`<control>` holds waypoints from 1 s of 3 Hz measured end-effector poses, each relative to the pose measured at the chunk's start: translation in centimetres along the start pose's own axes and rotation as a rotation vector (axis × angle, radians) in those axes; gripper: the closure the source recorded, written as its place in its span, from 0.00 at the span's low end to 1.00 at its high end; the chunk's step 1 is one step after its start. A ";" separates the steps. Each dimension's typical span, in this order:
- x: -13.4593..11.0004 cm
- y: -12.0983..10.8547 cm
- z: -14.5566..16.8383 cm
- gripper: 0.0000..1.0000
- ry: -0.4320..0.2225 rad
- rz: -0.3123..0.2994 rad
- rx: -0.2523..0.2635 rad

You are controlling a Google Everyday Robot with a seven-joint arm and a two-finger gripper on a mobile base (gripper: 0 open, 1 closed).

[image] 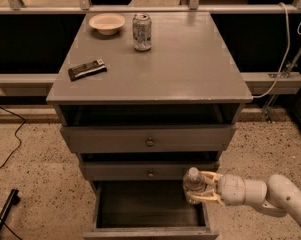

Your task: Place water bottle into bottom drawer

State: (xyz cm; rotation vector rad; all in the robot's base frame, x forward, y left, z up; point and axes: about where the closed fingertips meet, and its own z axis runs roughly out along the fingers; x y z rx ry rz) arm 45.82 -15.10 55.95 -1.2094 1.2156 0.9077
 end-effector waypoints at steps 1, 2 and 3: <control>3.2 1.6 0.3 1.00 -0.045 0.032 -0.023; 8.5 3.0 0.0 1.00 -0.061 0.091 -0.013; 11.9 3.7 -0.2 1.00 -0.050 0.128 0.003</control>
Offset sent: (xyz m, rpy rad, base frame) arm -0.0205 -0.0093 -0.1234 0.1047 0.1124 0.0118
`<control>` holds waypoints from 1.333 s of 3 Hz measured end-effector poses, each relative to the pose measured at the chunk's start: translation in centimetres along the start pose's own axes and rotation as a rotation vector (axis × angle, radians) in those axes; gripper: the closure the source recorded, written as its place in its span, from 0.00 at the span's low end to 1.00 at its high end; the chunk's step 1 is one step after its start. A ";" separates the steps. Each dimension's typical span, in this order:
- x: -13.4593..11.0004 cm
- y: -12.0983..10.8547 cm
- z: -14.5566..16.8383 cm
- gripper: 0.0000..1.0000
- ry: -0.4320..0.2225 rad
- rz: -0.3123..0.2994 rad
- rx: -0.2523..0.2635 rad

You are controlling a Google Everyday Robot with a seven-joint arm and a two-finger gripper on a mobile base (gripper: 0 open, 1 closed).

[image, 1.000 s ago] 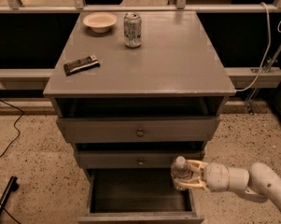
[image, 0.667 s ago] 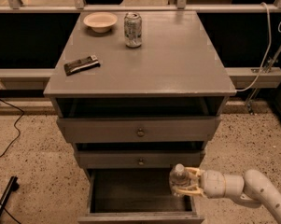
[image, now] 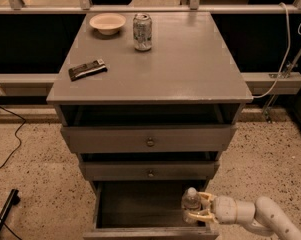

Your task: Place water bottle into bottom drawer

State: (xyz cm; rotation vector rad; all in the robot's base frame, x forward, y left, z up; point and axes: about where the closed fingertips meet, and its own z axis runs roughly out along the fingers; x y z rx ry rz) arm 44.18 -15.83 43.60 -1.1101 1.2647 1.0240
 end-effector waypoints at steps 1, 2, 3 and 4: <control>0.3 -0.2 0.1 1.00 0.003 0.000 0.005; 1.0 -0.7 0.4 1.00 0.011 0.000 0.016; 5.6 -2.4 1.9 1.00 -0.034 -0.017 0.001; 9.4 -4.2 3.0 1.00 -0.042 -0.018 -0.011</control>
Offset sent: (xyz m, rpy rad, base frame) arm 0.0156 -0.0002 -0.0177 -0.0244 0.0028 -0.0396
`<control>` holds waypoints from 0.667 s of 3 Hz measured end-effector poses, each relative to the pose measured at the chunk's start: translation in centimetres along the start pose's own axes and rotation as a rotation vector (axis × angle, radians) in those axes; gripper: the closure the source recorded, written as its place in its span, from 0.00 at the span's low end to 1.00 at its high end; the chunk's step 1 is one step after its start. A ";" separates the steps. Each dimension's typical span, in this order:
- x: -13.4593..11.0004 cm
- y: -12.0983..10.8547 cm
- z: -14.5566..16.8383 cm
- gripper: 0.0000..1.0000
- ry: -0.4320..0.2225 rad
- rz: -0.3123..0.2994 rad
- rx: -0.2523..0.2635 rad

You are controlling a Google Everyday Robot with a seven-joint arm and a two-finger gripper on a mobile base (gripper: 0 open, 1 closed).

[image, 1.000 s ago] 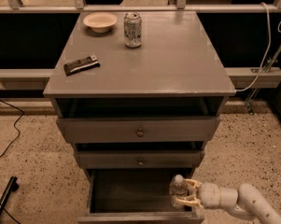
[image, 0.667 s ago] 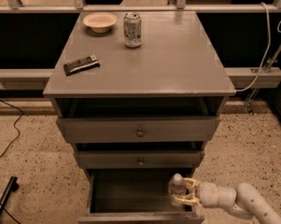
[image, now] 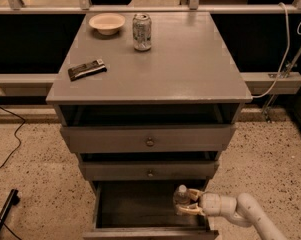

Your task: Place water bottle into bottom drawer

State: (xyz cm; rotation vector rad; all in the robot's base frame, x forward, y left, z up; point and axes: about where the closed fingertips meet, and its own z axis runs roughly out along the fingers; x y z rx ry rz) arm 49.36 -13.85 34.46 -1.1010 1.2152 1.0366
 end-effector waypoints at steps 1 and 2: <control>3.7 -0.9 0.2 1.00 0.030 0.019 0.004; 5.9 -1.3 0.5 1.00 0.072 0.027 0.004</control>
Offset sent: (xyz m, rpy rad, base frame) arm 0.0263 -0.0003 -0.0838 -0.1216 0.0574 -0.0222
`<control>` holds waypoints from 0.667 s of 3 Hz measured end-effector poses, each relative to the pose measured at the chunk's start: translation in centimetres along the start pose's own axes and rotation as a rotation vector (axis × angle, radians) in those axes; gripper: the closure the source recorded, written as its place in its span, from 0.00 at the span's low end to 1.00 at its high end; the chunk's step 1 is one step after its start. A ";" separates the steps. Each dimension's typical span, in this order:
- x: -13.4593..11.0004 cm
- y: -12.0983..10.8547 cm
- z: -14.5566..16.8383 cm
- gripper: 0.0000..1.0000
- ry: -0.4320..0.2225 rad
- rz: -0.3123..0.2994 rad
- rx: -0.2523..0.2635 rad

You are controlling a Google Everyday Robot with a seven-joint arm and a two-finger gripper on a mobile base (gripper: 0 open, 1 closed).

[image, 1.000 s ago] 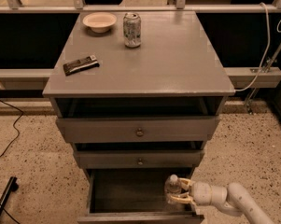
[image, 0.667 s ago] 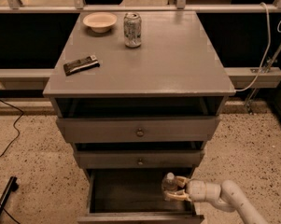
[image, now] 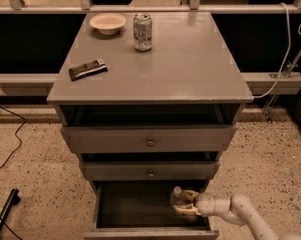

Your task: Place water bottle into bottom drawer

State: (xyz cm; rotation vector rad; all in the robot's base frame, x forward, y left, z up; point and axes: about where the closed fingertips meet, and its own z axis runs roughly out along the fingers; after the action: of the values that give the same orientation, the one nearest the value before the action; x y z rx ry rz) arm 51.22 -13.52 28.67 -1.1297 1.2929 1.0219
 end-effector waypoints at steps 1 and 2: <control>2.2 0.1 0.9 1.00 0.055 0.016 -0.013; 4.0 0.3 1.9 1.00 0.100 0.029 -0.035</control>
Offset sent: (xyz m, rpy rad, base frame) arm 0.0025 0.0216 -0.0623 -0.1517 0.0720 0.0432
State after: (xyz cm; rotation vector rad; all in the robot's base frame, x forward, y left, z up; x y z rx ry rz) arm 51.38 -11.81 24.57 -1.2043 1.3790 1.0236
